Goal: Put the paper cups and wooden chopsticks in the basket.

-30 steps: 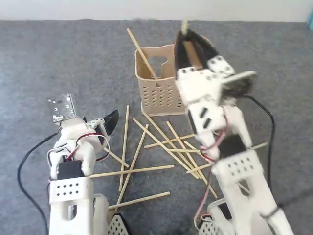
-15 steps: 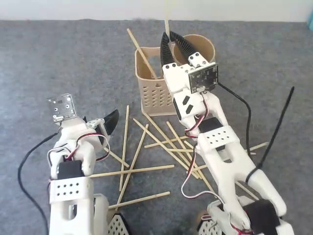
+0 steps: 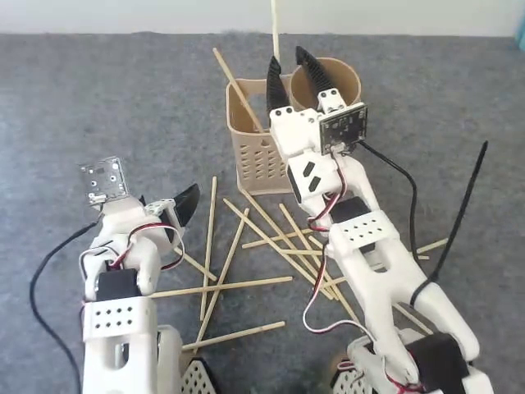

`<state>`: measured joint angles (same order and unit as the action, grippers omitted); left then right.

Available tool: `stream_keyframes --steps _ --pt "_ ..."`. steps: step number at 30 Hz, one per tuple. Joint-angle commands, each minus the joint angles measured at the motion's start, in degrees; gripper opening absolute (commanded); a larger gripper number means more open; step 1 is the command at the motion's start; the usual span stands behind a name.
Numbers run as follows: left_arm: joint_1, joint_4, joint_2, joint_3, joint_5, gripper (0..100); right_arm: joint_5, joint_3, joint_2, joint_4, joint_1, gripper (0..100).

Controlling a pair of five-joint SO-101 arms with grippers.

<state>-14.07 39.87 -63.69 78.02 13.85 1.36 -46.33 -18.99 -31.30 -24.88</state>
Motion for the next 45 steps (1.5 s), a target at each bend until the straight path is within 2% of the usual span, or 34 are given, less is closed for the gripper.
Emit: stream_keyframes --steps 1,4,10,16,19,23,27,33,36,45 --pt "0.0 -1.4 -0.9 -0.3 -0.3 34 -0.7 -0.6 -8.0 4.4 -0.3 14.1" --pt "0.0 -1.3 -0.9 -0.3 -0.2 34 -1.8 -0.4 -16.4 16.7 -0.3 14.1" --pt "0.0 0.5 -0.9 -0.8 -0.2 34 -12.0 2.8 -32.5 44.0 1.8 14.0" --pt "-0.5 2.7 -0.9 -2.2 -0.1 34 -14.7 3.3 -42.3 53.8 6.0 14.0" --pt "-4.0 5.5 1.0 -4.6 0.4 34 -14.5 3.2 -47.0 60.7 7.6 14.0" --pt "-7.8 5.7 8.9 -7.6 2.5 34 -14.4 3.0 -51.4 74.5 8.3 14.0" --pt "-10.3 6.6 22.4 -13.4 2.7 34 -14.4 3.0 -52.3 85.5 10.8 13.9" --pt "-11.3 6.5 44.1 -24.7 7.9 34 -13.9 -3.3 -52.7 88.0 16.8 13.9" --pt "-12.4 7.4 53.4 -30.4 8.6 34 -10.0 -8.2 -52.7 88.0 18.9 13.9" --pt "-13.2 20.5 74.9 -50.3 12.0 33 -8.8 -20.7 -52.7 82.8 20.8 13.9"
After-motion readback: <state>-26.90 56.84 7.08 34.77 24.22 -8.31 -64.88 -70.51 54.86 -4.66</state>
